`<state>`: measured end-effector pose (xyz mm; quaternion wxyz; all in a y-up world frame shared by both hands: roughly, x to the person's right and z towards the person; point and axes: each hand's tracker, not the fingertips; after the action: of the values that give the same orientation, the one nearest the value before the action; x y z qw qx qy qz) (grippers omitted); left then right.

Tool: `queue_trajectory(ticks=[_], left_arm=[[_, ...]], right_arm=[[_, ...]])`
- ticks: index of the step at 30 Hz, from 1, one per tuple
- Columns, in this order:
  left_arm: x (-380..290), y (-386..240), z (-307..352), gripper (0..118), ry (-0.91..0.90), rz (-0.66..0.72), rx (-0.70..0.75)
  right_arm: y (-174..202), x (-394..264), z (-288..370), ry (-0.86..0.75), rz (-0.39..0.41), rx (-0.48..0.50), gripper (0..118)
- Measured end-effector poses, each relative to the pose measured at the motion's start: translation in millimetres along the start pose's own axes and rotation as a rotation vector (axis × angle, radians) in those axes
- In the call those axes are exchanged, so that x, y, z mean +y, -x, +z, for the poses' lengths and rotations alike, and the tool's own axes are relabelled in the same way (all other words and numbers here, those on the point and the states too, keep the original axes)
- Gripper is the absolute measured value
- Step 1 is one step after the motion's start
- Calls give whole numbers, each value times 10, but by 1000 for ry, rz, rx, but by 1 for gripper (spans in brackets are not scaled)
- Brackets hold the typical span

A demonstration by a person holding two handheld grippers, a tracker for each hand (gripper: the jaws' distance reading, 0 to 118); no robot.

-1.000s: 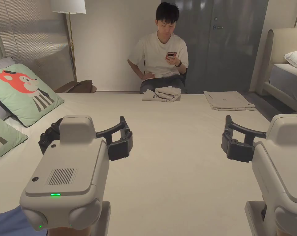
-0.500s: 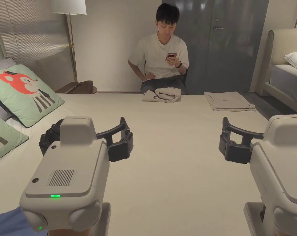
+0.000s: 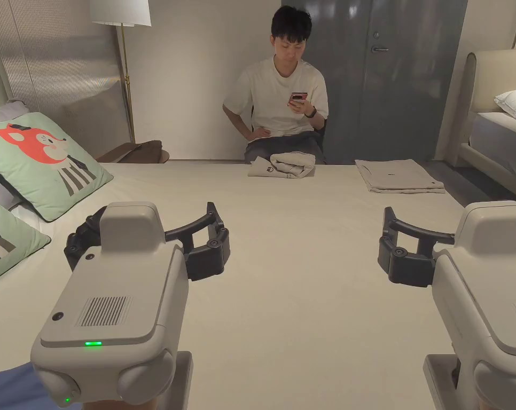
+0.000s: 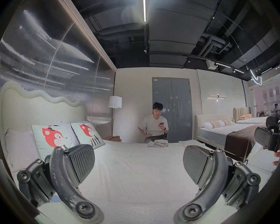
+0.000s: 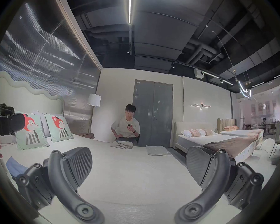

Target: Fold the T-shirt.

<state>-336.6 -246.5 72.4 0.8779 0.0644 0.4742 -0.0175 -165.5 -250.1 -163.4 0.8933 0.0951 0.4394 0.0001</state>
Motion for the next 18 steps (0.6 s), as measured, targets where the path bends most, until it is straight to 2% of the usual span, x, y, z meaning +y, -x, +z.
queue_trajectory(ticks=[12,15,18], left_arm=[[11,-4,26,110,-6,-3,2],[13,-5,30,110,-6,-7,2],[11,-5,34,110,-7,-10,5]], right_arm=[[9,29,4,9,-8,19,114],[-9,35,-8,29,-43,44,114],[5,39,-17,35,-26,34,114]])
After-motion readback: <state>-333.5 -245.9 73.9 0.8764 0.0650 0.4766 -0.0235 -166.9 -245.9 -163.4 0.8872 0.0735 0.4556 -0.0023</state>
